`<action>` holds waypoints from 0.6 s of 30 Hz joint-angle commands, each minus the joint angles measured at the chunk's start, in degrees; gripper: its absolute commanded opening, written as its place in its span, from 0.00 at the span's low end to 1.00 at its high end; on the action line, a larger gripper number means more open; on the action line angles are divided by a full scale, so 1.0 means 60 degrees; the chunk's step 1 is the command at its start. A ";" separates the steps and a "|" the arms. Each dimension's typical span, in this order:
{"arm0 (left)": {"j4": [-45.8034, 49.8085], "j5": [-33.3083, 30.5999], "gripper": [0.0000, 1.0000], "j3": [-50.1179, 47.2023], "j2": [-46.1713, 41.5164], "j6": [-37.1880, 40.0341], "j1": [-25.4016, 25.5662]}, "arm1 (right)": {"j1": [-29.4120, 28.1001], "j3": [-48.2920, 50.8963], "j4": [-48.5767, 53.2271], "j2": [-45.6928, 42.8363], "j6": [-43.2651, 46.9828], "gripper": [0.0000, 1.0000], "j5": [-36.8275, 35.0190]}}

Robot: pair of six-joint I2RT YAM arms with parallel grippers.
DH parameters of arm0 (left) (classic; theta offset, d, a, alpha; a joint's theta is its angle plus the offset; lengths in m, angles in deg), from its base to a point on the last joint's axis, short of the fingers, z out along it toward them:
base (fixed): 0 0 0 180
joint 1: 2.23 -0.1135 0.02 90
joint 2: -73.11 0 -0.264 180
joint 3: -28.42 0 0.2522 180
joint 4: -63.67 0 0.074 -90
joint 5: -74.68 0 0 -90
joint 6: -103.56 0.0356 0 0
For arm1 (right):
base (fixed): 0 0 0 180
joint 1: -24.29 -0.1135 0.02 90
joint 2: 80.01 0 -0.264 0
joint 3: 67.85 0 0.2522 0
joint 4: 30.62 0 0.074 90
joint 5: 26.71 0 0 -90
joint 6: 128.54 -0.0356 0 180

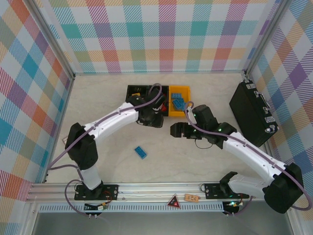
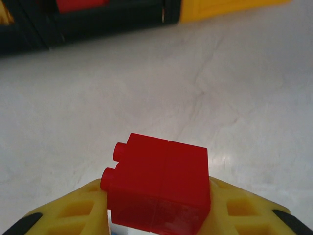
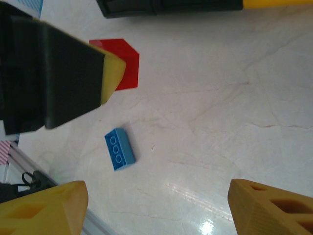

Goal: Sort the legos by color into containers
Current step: Place the lego in the container.

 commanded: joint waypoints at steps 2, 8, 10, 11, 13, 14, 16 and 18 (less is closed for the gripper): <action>-0.0181 -0.0162 0.25 0.1357 0.0965 -0.0001 -0.0451 | 0.0146 -0.0229 -0.0006 0.0209 -0.0228 0.76 -0.0463; -0.0165 -0.0213 0.25 0.2935 0.2292 -0.0080 -0.0785 | 0.0519 -0.0235 -0.0106 0.0344 -0.0455 0.76 -0.0761; -0.0131 -0.0300 0.25 0.3379 0.2650 -0.0080 -0.0807 | 0.0619 -0.0316 -0.0158 0.0455 -0.0446 0.76 -0.0828; -0.0131 -0.0320 0.25 0.3592 0.2834 -0.0080 -0.0842 | 0.0683 -0.0367 -0.0203 0.0544 -0.0435 0.76 -0.0842; -0.0018 -0.0373 0.25 0.4039 0.3219 -0.0087 -0.0910 | 0.0813 -0.0497 -0.0242 0.0750 -0.0453 0.76 -0.0785; 0.0073 -0.0421 0.25 0.4279 0.3417 -0.0096 -0.0938 | 0.0851 -0.0576 -0.0272 0.0872 -0.0455 0.76 -0.0762; 0.0157 -0.0466 0.25 0.4610 0.3743 -0.0142 -0.1033 | 0.0882 -0.0703 -0.0315 0.1041 -0.0445 0.76 -0.0726; 0.0108 -0.0443 0.25 0.4816 0.3982 -0.0195 -0.1108 | 0.0896 -0.0770 -0.0383 0.1160 -0.0456 0.75 -0.0697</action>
